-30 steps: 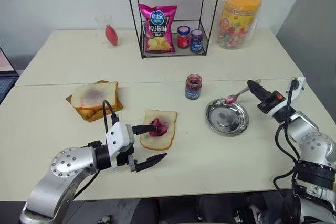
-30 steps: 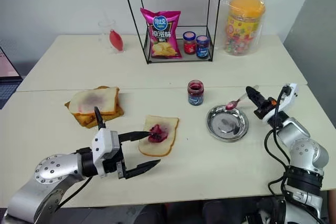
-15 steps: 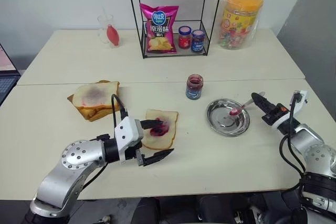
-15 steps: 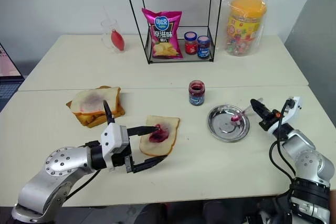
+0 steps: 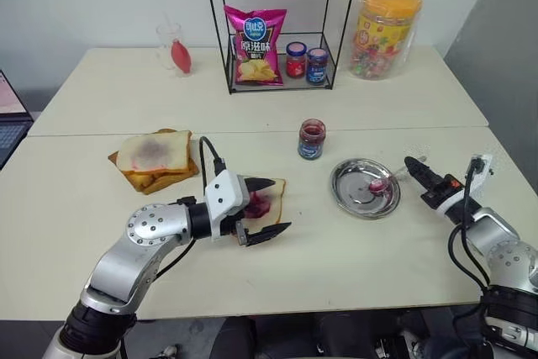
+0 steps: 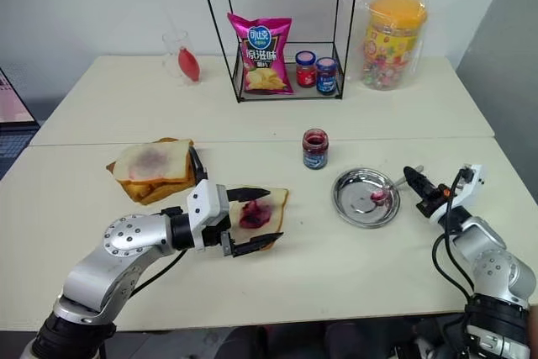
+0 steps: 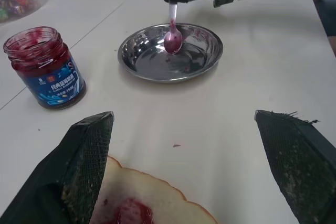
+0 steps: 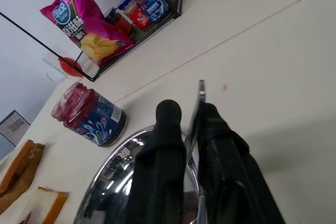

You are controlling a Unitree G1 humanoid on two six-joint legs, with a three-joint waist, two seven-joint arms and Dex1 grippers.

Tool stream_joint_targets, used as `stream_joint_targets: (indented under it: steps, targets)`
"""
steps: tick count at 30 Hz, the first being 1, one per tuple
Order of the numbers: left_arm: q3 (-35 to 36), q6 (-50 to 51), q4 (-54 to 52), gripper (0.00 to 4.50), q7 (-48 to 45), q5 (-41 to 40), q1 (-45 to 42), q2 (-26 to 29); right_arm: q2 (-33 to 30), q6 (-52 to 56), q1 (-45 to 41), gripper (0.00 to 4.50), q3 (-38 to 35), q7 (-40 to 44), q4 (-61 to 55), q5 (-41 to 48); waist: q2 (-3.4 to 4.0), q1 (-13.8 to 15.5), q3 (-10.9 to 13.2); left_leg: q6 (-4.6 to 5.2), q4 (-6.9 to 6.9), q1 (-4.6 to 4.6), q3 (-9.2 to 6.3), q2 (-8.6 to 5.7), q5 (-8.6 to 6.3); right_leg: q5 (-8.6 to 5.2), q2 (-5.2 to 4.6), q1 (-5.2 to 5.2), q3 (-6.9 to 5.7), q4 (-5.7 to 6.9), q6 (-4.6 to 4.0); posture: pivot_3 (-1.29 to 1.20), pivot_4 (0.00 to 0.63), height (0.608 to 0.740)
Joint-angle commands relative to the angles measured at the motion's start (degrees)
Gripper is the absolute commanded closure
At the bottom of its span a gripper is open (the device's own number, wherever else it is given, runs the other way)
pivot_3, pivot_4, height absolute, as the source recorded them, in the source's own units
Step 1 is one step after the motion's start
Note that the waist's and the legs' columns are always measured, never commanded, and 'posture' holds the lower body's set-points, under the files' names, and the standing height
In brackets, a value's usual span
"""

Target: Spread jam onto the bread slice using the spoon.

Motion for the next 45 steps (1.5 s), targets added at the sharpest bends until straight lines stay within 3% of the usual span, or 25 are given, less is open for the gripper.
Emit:
stream_joint_targets:
  steps: [1, 9, 19, 26, 31, 36, 40, 45]
  targets:
    - [-0.09, -0.44, -0.94, 0.0, 0.05, 0.18, -0.78, -0.44, -0.06, -2.02, 0.37, 2.93, -0.5, -0.2, -2.2, -0.25, 0.0, -0.02, 0.0, 0.0, 0.0, 0.0, 0.01, 0.0, 0.0, 0.0, 0.0, 0.0, 0.01, 0.0, 0.0, 0.0, 0.15, 0.74]
    - [-0.1, 0.13, -1.19, 0.0, 0.16, 0.07, -1.15, -0.66, -0.81, -5.64, 2.07, 1.37, 1.85, 0.84, -4.24, -3.83, 0.0, 0.0, 0.0, 0.0, 0.0, 0.01, 0.01, 0.0, 0.0, 0.0, 0.0, 0.0, 0.01, 0.01, 0.0, 0.0, 0.15, 0.74]
    - [1.48, 0.58, -1.65, 0.0, 1.11, -0.05, -0.32, -0.14, -0.95, -12.99, 2.46, 1.37, 4.41, -0.25, -4.56, -11.29, 0.01, 0.01, 0.0, 0.0, 0.01, 0.02, 0.01, 0.0, 0.0, 0.0, 0.0, 0.0, 0.01, 0.02, 0.0, 0.0, 0.15, 0.74]
    - [12.19, -0.73, 0.74, 0.0, 3.04, 0.57, 3.81, 3.88, -5.08, -17.41, -0.94, 1.37, 2.06, 0.33, -6.17, -12.92, 0.01, -0.15, 0.0, 0.0, 0.01, 0.04, 0.02, 0.01, 0.0, 0.0, 0.0, 0.0, 0.03, 0.03, 0.0, 0.0, 0.15, 0.74]
    - [22.38, -1.54, 0.8, 0.0, 1.12, 0.86, 11.04, 9.55, -12.57, -15.41, -0.92, 1.37, 6.16, 9.1, -12.29, -12.32, 0.03, -0.22, 0.0, 0.0, -0.03, 0.07, 0.02, 0.03, 0.0, 0.0, 0.0, 0.0, 0.01, 0.02, 0.0, 0.0, 0.15, 0.74]
    - [30.61, 0.96, -0.81, 0.0, 0.25, 1.18, 18.1, 13.68, -22.73, -13.82, 3.62, 1.37, 10.74, 23.63, -18.57, -11.43, 0.02, 0.25, 0.0, 0.0, -0.04, 0.04, -0.01, 0.05, 0.0, -0.01, -0.02, 0.0, -0.04, -0.04, 0.0, 0.0, 0.15, 0.74]
    - [36.26, 3.88, -6.33, 0.0, 2.14, 1.13, 25.02, 12.58, -31.18, -15.58, 7.23, 1.37, 12.49, 35.21, -19.5, -12.72, 0.0, 1.16, 0.01, 0.0, 0.05, 0.03, 0.03, 0.03, 0.0, -0.02, -0.05, 0.02, -0.01, -0.05, 0.02, 0.0, 0.15, 0.74]
    - [40.94, 6.23, -9.88, 0.0, -1.53, -3.7, 31.16, 12.26, -37.12, -17.4, 9.57, 1.37, 12.27, 43.77, -17.72, -13.63, -0.06, 1.35, -0.02, 0.0, 0.13, 0.06, 0.1, 0.03, 0.0, -0.12, -0.1, 0.05, -0.01, -0.06, 0.21, 0.0, 0.15, 0.74]
